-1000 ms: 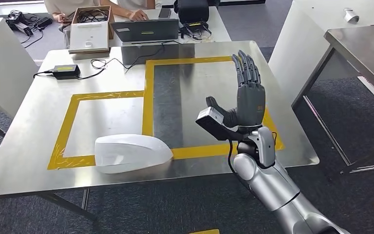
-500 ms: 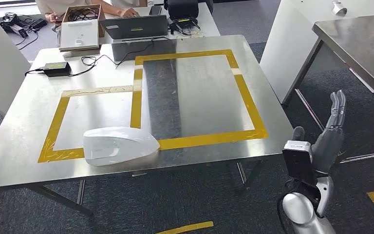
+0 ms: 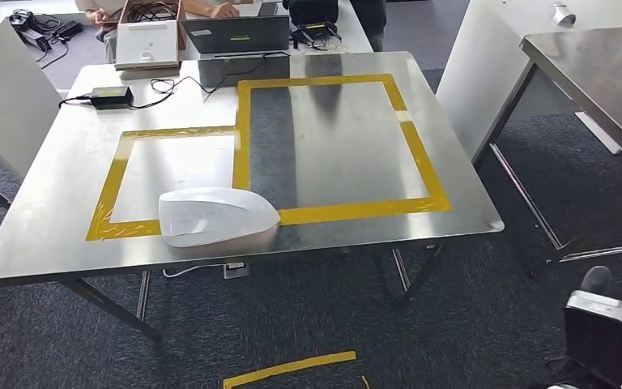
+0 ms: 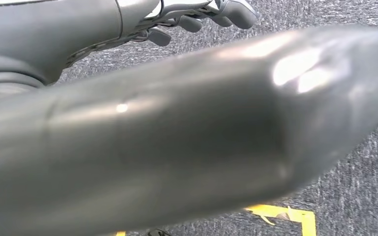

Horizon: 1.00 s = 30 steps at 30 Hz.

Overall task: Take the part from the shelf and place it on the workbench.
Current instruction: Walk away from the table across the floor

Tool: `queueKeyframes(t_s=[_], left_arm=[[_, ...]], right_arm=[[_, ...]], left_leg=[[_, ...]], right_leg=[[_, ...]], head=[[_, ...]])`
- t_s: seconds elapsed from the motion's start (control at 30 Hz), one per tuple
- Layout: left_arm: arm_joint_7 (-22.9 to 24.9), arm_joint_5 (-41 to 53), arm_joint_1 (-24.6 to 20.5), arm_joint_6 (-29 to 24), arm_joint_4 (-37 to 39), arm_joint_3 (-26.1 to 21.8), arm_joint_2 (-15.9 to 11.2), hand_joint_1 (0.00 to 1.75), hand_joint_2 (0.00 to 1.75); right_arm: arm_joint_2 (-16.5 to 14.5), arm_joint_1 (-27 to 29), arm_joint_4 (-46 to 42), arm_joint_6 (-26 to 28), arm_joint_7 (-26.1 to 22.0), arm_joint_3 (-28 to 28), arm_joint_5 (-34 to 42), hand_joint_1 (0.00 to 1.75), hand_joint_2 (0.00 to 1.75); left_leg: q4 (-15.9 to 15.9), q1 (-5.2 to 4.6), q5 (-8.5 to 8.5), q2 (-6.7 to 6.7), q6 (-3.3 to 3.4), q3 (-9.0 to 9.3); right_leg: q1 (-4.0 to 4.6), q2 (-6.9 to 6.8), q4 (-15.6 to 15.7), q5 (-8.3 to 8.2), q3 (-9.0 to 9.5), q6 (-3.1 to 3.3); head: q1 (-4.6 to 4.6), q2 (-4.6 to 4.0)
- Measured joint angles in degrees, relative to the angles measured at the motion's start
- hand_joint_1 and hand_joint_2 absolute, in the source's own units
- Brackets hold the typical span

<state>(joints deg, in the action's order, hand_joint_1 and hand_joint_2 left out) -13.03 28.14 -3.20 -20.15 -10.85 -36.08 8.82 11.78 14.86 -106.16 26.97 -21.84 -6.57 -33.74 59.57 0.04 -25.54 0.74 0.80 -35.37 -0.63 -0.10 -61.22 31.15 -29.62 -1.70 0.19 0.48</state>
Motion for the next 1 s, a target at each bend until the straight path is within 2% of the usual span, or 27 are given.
queueKeyframes(t_s=[0.03,0.07,0.13,0.17,0.2,0.23,0.3,0.33,0.37,0.4,0.43,0.47,0.5,0.53,0.57,0.63,0.67,0.7,0.73,0.8,0.83,0.87,0.9,0.93,0.97,1.0], left_arm=[[0.0,0.0,0.0,0.0,0.0,0.0,0.0,0.00,0.00],[0.0,0.0,0.0,0.0,0.0,0.0,0.1,0.00,0.00],[0.1,-0.3,0.0,0.0,0.0,-0.2,0.1,0.00,0.00],[0.1,-0.6,0.0,0.1,0.0,-0.4,0.2,0.00,0.00],[0.0,-0.9,0.1,0.2,0.0,-0.6,0.2,0.00,0.00],[-0.1,-1.1,0.1,0.4,0.0,-0.7,0.3,0.00,0.00],[-0.5,-1.3,0.0,0.9,0.0,-0.9,0.4,0.00,0.00],[-0.7,-1.4,0.0,1.2,0.0,-1.0,0.4,0.00,0.00],[-0.9,-1.7,0.0,1.5,0.0,-1.2,0.4,0.00,0.00],[-1.0,-1.9,0.0,1.7,0.0,-1.4,0.3,0.00,0.00],[-0.9,-2.1,0.0,1.8,0.0,-1.7,0.2,0.00,0.00],[-0.7,-2.0,0.0,1.9,0.0,-1.9,0.1,0.00,0.00],[-0.3,-1.6,-0.1,2.0,0.0,-2.1,-0.1,0.00,0.00],[0.4,-0.8,-0.1,2.2,0.0,-2.1,-0.2,0.00,0.00],[1.4,0.3,-0.1,2.4,0.0,-2.0,-0.4,0.00,0.00],[3.9,2.9,0.1,2.8,0.0,-1.5,-0.9,0.00,0.00],[5.0,4.1,0.1,3.1,0.0,-1.1,-1.3,0.00,0.00],[5.7,4.9,0.2,3.4,0.0,-0.7,-1.7,0.00,0.00],[6.1,5.5,0.3,3.7,0.0,-0.4,-2.1,0.00,0.00],[6.3,6.0,0.3,4.1,0.0,-0.1,-3.2,0.00,0.00],[6.2,6.2,0.4,4.2,0.0,0.0,-3.7,0.00,0.00],[6.1,6.4,0.5,4.2,0.0,0.2,-4.2,0.00,0.00],[5.8,6.5,0.5,4.2,0.0,0.3,-4.7,0.00,0.00],[5.5,6.6,0.6,4.2,0.0,0.5,-5.1,0.00,0.00],[4.9,6.7,0.7,4.2,0.0,0.6,-5.4,0.00,0.00],[4.2,6.7,0.7,4.2,-0.1,0.6,-5.6,0.00,0.00]], right_arm=[[0.1,0.2,-0.3,0.0,0.0,-0.3,0.0,0.00,0.00],[0.1,0.3,-0.5,-0.2,-0.1,-0.6,0.2,0.00,0.00],[0.2,0.3,-0.7,-0.7,-0.3,-1.0,0.4,0.00,0.00],[0.2,0.2,-0.7,-1.1,-0.5,-1.1,0.6,0.00,0.00],[0.2,-0.1,-0.7,-1.5,-0.7,-1.3,0.6,0.00,0.00],[0.3,-0.4,-0.7,-1.8,-0.9,-1.5,0.6,0.00,0.00],[0.3,-1.0,-0.5,-2.2,-1.3,-1.8,0.6,0.00,0.00],[0.3,-1.1,-0.4,-2.4,-1.4,-1.9,0.6,0.00,0.00],[0.3,-1.2,-0.3,-2.5,-1.6,-1.9,0.6,0.00,0.00],[0.3,-1.2,-0.1,-2.5,-1.8,-2.0,0.7,0.00,0.00],[0.3,-1.2,0.0,-2.4,-2.1,-2.0,0.6,0.00,0.00],[0.2,-1.2,0.2,-2.3,-2.3,-2.0,0.4,0.00,0.00],[0.2,-1.2,0.2,-2.0,-2.4,-2.0,0.0,0.00,0.00],[0.1,-1.3,0.3,-1.7,-2.4,-2.0,-0.5,0.00,0.00],[0.0,-1.4,0.3,-1.4,-2.3,-2.0,-1.0,0.00,0.00],[-0.3,-1.5,0.3,-1.1,-2.0,-2.0,-1.9,0.00,0.00],[-0.4,-1.5,0.3,-1.0,-1.8,-2.1,-2.1,0.00,0.00],[-0.4,-1.5,0.3,-1.1,-1.8,-2.1,-2.2,0.00,0.00],[-0.5,-1.5,0.3,-1.1,-1.8,-2.3,-2.2,0.00,0.00],[-0.7,-1.4,0.3,-1.4,-1.8,-2.7,-2.3,0.00,0.00],[-0.8,-1.3,0.3,-1.6,-1.9,-3.0,-2.4,0.00,0.00],[-1.0,-1.1,0.3,-1.8,-2.0,-3.2,-2.4,0.00,0.00],[-1.1,-0.9,0.3,-1.9,-2.2,-3.4,-2.4,0.00,0.00],[-1.2,-0.8,0.3,-2.0,-2.4,-3.5,-2.3,0.00,0.00],[-1.3,-0.8,0.3,-2.0,-2.6,-3.7,-2.2,0.00,0.00],[-1.4,-0.8,0.3,-2.0,-2.7,-3.9,-2.2,0.00,0.00]], left_leg=[[0.1,-0.04,0.29,-0.01,-0.33,-0.13],[0.1,-0.04,0.62,-0.02,-0.71,-0.17],[0.0,0.01,1.10,-0.08,-1.45,-0.40],[0.4,0.04,0.43,-0.18,-1.81,-0.83],[1.7,0.07,-1.23,-0.29,-2.13,-1.44],[3.9,0.18,-3.84,-0.40,-2.38,-2.14],[10.3,0.31,-9.03,-0.46,-2.85,-3.36],[13.0,0.35,-10.07,-0.46,-3.01,-3.45],[14.3,0.40,-9.72,-0.46,-3.12,-2.87],[13.8,0.46,-8.35,-0.46,-3.16,-1.46],[11.4,0.54,-6.67,-0.46,-3.17,0.79],[7.6,0.60,-5.88,-0.49,-3.13,3.55],[3.5,0.53,-5.85,-0.58,-2.94,6.32],[0.5,0.44,-6.28,-0.66,-2.65,8.12],[-1.3,0.28,-6.91,-0.74,-2.24,8.99],[-1.8,0.15,-6.53,-0.68,-1.16,8.61],[-1.9,0.17,-6.06,-0.53,-0.58,8.24],[-2.0,0.24,-5.50,-0.37,-0.01,7.74],[-2.0,0.32,-4.89,-0.19,0.47,7.12],[-1.9,0.16,-3.78,-0.02,0.91,5.73],[-1.8,0.05,-3.25,0.02,0.96,5.01],[-1.6,-0.07,-2.72,0.05,0.97,4.23],[-1.3,-0.18,-2.23,0.05,0.96,3.43],[-1.0,-0.30,-1.80,0.05,0.93,2.63],[-0.8,-0.35,-1.43,0.06,0.88,1.98],[-0.6,-0.45,-1.07,0.05,0.72,1.46]], right_leg=[[0.16,0.03,2.2,0.18,1.31,0.45],[0.38,0.08,3.0,0.37,1.53,0.95],[0.32,0.08,3.3,-0.49,0.84,1.88],[0.21,0.07,3.4,-1.12,0.33,2.34],[0.04,0.05,3.6,-1.83,-0.29,2.75],[-0.02,0.01,3.7,-2.49,-1.00,3.01],[-0.01,0.02,3.7,-3.67,-2.48,3.20],[0.00,-0.01,3.6,-4.24,-3.24,3.13],[-0.01,-0.05,3.6,-4.79,-3.94,3.02],[-0.05,-0.08,3.4,-5.33,-4.64,2.86],[-0.10,-0.09,3.3,-5.81,-5.29,2.66],[-0.13,-0.09,3.1,-6.25,-5.86,2.38],[-0.13,-0.09,2.8,-6.65,-6.35,2.05],[-0.11,-0.10,2.7,-7.06,-6.63,1.70],[-0.08,-0.12,2.7,-7.52,-6.77,1.32],[-0.16,-0.12,2.9,-8.40,-6.87,0.59],[-0.23,-0.09,2.7,-8.03,-7.11,0.25],[-0.30,-0.04,1.5,-6.56,-7.63,-0.04],[-0.35,0.00,-0.8,-4.17,-8.44,-0.26],[-0.35,0.03,-7.9,1.31,-10.40,-0.55],[-0.35,0.03,-11.0,2.65,-10.92,-0.59],[-0.33,0.03,-12.8,2.68,-10.70,-0.53],[-0.27,0.03,-12.5,1.61,-9.50,-0.33],[-0.14,0.03,-10.2,0.07,-7.29,0.02],[0.08,0.04,-6.4,-0.91,-4.43,0.54],[0.33,0.01,-2.2,-1.12,-1.62,1.07]], head=[[0.04,0.00],[0.06,0.00],[0.11,0.00],[0.04,0.00],[-0.09,0.00],[-0.26,0.00],[-0.51,0.00],[-0.55,0.00],[-0.56,0.00],[-0.57,0.00],[-0.58,0.00],[-0.60,0.00],[-0.59,0.00],[-0.56,0.00],[-0.53,0.00],[-0.45,0.00],[-0.40,0.00],[-0.27,0.00],[-0.11,0.00],[0.16,0.00],[0.21,0.00],[0.24,0.00],[0.26,0.00],[0.28,0.00],[0.29,0.00],[0.29,0.00]])
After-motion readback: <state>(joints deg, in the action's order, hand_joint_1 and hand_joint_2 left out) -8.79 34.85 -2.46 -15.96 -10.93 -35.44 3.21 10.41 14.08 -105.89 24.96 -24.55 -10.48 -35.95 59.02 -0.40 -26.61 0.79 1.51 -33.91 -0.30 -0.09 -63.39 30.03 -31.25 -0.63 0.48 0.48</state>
